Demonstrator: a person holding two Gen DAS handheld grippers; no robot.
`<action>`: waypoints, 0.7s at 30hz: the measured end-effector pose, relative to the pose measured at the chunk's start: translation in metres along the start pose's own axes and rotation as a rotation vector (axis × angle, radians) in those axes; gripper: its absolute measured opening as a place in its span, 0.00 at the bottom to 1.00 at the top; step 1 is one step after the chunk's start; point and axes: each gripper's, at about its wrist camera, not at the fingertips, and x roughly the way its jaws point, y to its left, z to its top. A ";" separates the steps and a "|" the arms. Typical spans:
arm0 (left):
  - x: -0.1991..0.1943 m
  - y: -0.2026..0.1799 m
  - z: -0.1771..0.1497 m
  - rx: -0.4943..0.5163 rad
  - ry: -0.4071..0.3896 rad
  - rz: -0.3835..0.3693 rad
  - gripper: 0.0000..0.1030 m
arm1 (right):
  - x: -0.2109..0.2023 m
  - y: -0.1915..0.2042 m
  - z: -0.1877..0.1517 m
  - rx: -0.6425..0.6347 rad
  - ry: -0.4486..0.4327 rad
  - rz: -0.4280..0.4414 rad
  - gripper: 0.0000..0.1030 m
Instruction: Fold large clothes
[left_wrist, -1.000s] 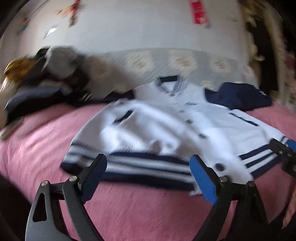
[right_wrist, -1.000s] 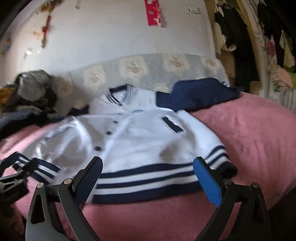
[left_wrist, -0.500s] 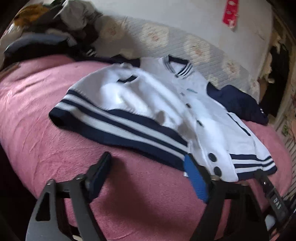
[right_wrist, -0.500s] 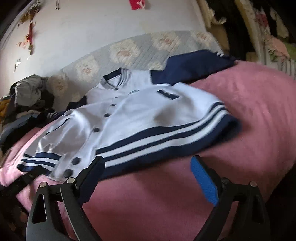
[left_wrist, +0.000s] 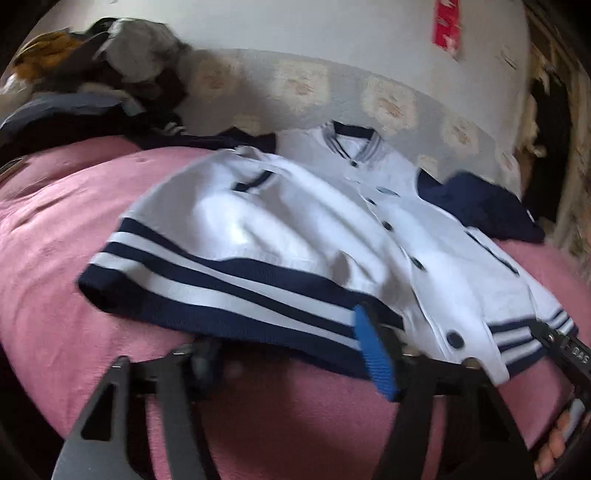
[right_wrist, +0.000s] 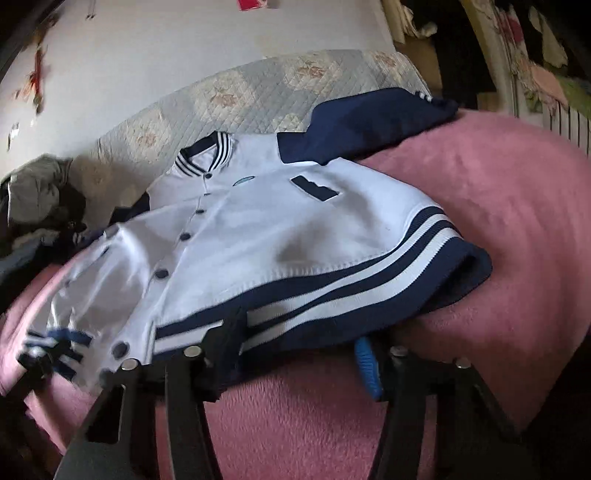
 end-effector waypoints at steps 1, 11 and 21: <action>0.001 0.004 0.006 -0.025 0.004 0.003 0.38 | 0.000 -0.005 0.004 0.034 0.018 0.019 0.30; 0.007 -0.027 0.096 0.241 -0.025 0.063 0.20 | 0.035 0.021 0.105 -0.035 0.132 0.125 0.10; 0.128 -0.016 0.150 0.186 0.191 -0.006 0.20 | 0.138 0.067 0.162 -0.156 0.255 0.103 0.10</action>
